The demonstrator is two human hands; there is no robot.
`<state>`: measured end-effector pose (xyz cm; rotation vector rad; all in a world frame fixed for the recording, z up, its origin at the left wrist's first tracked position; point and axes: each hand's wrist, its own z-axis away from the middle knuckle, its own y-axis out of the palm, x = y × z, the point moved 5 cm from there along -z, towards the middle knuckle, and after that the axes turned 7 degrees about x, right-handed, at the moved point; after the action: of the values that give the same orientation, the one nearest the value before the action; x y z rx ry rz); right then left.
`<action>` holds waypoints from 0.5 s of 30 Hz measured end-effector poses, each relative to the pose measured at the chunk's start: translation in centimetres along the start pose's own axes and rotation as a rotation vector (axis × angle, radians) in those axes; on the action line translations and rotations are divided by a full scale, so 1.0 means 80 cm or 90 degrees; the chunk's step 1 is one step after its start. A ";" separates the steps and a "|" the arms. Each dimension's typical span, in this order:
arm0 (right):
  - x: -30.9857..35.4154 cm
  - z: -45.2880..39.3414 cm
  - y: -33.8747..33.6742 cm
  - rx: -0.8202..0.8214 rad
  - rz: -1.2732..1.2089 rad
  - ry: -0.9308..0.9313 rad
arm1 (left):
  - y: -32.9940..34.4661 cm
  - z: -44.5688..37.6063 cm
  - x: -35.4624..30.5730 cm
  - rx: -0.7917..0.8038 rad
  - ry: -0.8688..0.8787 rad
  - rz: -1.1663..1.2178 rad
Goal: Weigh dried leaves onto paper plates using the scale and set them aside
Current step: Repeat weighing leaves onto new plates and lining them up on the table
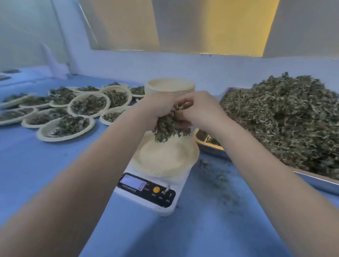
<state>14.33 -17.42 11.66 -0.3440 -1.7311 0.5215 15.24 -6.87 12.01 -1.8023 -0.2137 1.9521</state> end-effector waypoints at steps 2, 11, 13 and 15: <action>-0.005 0.001 0.020 0.062 0.094 0.041 | -0.010 0.000 0.026 0.017 -0.042 -0.081; 0.006 0.008 0.011 0.049 0.206 0.057 | -0.061 0.014 0.029 -0.075 0.009 -0.084; 0.007 0.008 0.012 0.041 0.190 0.051 | -0.066 0.014 0.032 -0.076 0.028 -0.067; 0.006 0.008 0.016 0.037 0.174 0.044 | -0.068 0.012 0.038 -0.060 0.039 -0.048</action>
<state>13.54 -16.18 11.25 -0.5552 -1.6076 0.7472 15.48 -0.57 11.66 -1.8826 -0.3542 1.8601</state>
